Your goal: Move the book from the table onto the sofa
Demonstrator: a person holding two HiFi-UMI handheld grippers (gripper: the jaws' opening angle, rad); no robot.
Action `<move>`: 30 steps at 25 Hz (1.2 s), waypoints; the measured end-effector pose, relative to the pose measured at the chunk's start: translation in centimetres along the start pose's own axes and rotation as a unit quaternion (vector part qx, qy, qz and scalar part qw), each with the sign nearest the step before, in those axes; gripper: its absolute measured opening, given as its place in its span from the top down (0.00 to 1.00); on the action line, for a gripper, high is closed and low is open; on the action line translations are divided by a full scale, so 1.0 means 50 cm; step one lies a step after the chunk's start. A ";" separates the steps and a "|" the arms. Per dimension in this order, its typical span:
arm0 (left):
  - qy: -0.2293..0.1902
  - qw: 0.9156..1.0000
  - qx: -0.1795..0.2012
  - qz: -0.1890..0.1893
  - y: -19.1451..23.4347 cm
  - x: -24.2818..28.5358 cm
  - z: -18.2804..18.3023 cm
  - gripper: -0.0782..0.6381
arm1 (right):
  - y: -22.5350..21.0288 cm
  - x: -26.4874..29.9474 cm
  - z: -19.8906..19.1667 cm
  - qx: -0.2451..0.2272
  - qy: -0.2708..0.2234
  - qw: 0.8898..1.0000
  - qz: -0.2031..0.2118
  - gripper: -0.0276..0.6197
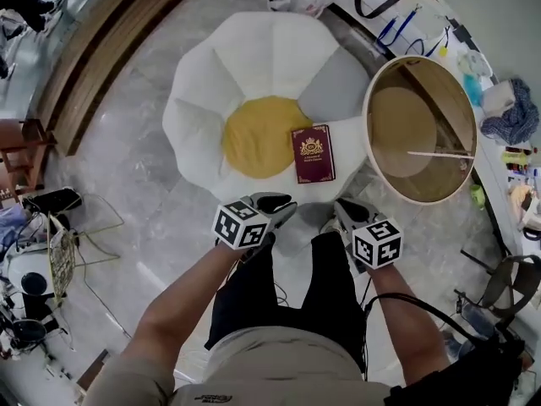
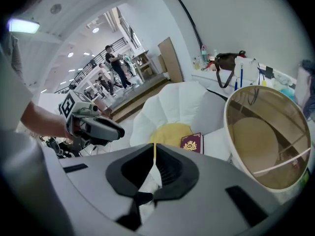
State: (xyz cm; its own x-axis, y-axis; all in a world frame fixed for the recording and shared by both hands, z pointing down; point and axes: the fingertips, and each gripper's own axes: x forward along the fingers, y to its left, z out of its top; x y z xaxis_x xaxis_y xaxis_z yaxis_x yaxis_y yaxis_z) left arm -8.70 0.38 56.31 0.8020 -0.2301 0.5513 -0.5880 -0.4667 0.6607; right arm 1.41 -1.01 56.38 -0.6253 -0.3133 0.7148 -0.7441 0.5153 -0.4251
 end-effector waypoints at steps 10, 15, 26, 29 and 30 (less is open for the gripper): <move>0.006 0.988 0.148 -0.040 -0.260 -0.222 0.073 0.88 | 0.203 -0.241 0.081 -0.052 -0.061 0.996 -0.024 0.93; -0.003 0.981 0.187 -0.049 -0.339 -0.322 0.109 0.88 | 0.291 -0.309 0.122 -0.069 -0.087 0.993 -0.033 0.94; -0.022 0.972 0.226 -0.066 -0.405 -0.455 0.105 0.88 | 0.463 -0.362 0.156 -0.108 -0.124 0.985 -0.044 0.94; -0.020 0.970 0.232 -0.071 -0.412 -0.472 0.092 0.88 | 0.492 -0.370 0.158 -0.116 -0.128 0.984 -0.049 0.94; -0.021 0.970 0.233 -0.073 -0.414 -0.477 0.088 0.88 | 0.500 -0.370 0.156 -0.119 -0.128 0.983 -0.050 0.94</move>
State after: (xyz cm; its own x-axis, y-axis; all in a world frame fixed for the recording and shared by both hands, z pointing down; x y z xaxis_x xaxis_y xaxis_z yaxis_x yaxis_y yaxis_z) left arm -15.20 11.77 27.28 0.8824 -0.1623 0.4417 -0.3644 -0.8294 0.4234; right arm -7.47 11.45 28.17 -0.6131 -0.5466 0.5703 -0.7480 0.6340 -0.1965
